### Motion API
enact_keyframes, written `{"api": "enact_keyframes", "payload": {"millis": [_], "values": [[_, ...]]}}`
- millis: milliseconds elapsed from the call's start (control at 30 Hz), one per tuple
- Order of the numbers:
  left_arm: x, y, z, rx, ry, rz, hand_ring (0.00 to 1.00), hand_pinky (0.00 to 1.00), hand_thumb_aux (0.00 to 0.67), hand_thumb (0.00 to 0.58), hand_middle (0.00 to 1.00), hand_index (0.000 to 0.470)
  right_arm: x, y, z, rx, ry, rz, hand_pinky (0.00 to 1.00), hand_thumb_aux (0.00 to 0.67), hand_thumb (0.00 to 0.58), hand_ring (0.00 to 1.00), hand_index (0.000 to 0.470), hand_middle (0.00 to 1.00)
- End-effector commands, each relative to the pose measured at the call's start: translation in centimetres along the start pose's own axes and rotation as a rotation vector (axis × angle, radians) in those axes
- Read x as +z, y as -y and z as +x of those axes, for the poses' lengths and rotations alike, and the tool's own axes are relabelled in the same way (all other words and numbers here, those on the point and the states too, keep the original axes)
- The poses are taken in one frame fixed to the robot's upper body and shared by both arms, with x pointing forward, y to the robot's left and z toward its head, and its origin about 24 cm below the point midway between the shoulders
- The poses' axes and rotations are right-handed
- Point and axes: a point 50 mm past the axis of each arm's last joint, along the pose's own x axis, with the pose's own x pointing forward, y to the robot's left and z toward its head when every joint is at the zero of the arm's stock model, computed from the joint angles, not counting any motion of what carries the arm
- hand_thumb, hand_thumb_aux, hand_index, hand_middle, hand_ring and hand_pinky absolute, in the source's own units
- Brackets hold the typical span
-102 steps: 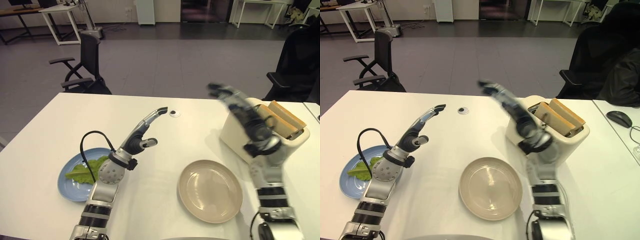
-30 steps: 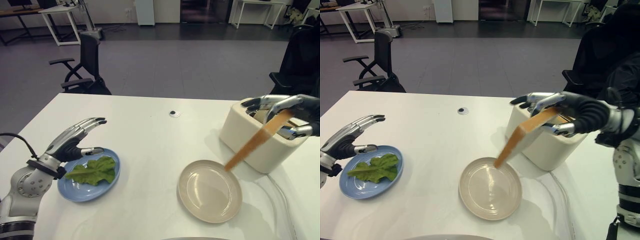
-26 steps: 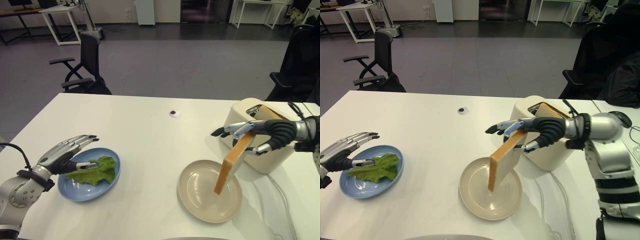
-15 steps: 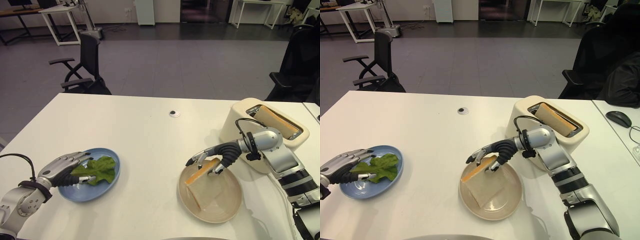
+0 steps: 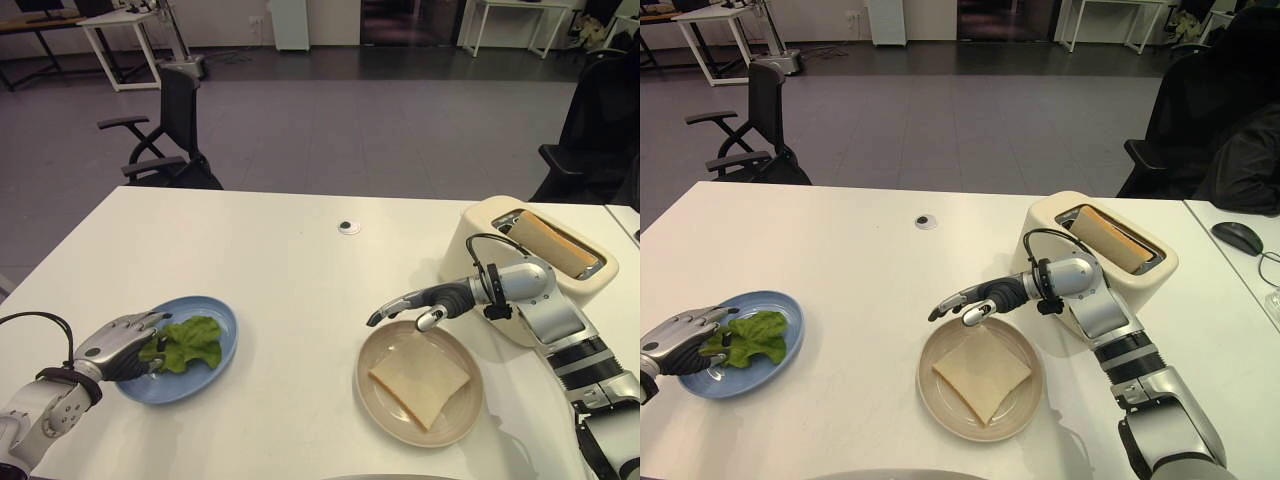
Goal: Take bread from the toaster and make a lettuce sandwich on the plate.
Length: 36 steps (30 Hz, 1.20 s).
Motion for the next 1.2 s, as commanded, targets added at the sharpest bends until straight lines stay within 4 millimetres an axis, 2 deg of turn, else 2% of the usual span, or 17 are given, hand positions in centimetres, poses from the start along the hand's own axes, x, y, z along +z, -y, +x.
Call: {"api": "enact_keyframes", "payload": {"millis": [33, 100, 333, 367, 400, 467, 600, 700, 767, 867, 900, 1033, 1133, 1200], "values": [[-0.1, 0.1, 0.0, -0.011, 0.0, 0.027, 0.0, 0.0, 0.257, 0.36, 0.0, 0.181, 0.5, 0.2, -0.4, -0.012, 0.013, -0.025, 0.0, 0.0, 0.0, 0.0, 0.0, 0.0], [-0.1, -0.1, 0.0, 0.005, 0.004, 0.036, 0.0, 0.0, 0.247, 0.349, 0.0, 0.173, 0.6, 0.2, -0.4, -0.012, 0.019, -0.028, 0.0, 0.0, 0.0, 0.0, 0.0, 0.0], [0.1, -1.5, -0.2, 0.063, 0.024, 0.059, 0.0, 0.0, 0.31, 0.413, 0.0, 0.217, 0.7, 0.2, -0.6, -0.017, 0.025, -0.029, 0.0, 0.0, 0.0, 0.0, 0.0, 0.0], [0.1, -1.7, -0.3, 0.071, 0.023, 0.063, 0.0, 0.0, 0.292, 0.395, 0.0, 0.205, 0.7, 0.2, -0.6, -0.018, 0.026, -0.03, 0.0, 0.0, 0.0, 0.0, 0.0, 0.0], [0.0, -1.8, -0.3, 0.078, 0.022, 0.066, 0.0, 0.0, 0.223, 0.322, 0.0, 0.157, 0.7, 0.2, -0.7, -0.018, 0.026, -0.031, 0.0, 0.0, 0.0, 0.0, 0.0, 0.0], [-0.2, -1.9, -0.4, 0.081, 0.016, 0.069, 0.0, 0.0, 0.168, 0.255, 0.0, 0.118, 0.7, 0.2, -0.7, -0.02, 0.027, -0.032, 0.0, 0.0, 0.0, 0.0, 0.0, 0.0], [-0.6, -1.3, -0.5, 0.056, -0.004, 0.07, 0.0, 0.0, 0.181, 0.271, 0.0, 0.127, 0.7, 0.2, -0.7, -0.02, 0.028, -0.032, 0.0, 0.0, 0.0, 0.0, 0.0, 0.0], [-0.5, -1.3, -0.4, 0.063, 0.001, 0.063, 0.0, 0.0, 0.168, 0.255, 0.0, 0.118, 0.6, 0.2, -0.7, -0.018, 0.027, -0.033, 0.0, 0.0, 0.0, 0.0, 0.0, 0.0], [-0.3, -1.5, -0.2, 0.067, 0.009, 0.059, 0.0, 0.0, 0.184, 0.275, 0.0, 0.129, 0.6, 0.2, -0.7, -0.016, 0.027, -0.031, 0.0, 0.0, 0.0, 0.0, 0.0, 0.0], [-0.3, -1.4, 0.4, 0.062, 0.009, 0.059, 0.0, 0.0, 0.276, 0.379, 0.0, 0.194, 0.6, 0.1, -0.6, -0.013, 0.028, -0.032, 0.0, 0.0, 0.0, 0.0, 0.0, 0.0], [-0.4, -1.4, 0.5, 0.061, 0.007, 0.059, 0.0, 0.0, 0.334, 0.434, 0.0, 0.234, 0.6, 0.1, -0.5, -0.013, 0.028, -0.032, 0.0, 0.0, 0.0, 0.0, 0.0, 0.0], [-0.7, -1.1, 1.1, 0.059, -0.005, 0.051, 0.0, 0.0, 0.418, 0.498, 0.0, 0.293, 0.5, 0.1, -0.6, -0.012, 0.027, -0.034, 0.0, 0.0, 0.0, 0.0, 0.0, 0.0], [-0.7, -0.8, 1.3, 0.054, -0.003, 0.04, 0.0, 0.0, 0.444, 0.514, 0.0, 0.311, 0.5, 0.0, -0.5, -0.007, 0.027, -0.038, 0.0, 0.0, 0.0, 0.0, 0.0, 0.0], [-0.6, -0.6, 1.4, 0.05, 0.002, 0.036, 0.0, 0.0, 0.434, 0.508, 0.0, 0.304, 0.5, 0.0, -0.5, -0.004, 0.029, -0.041, 0.0, 0.0, 0.0, 0.0, 0.0, 0.0]]}}
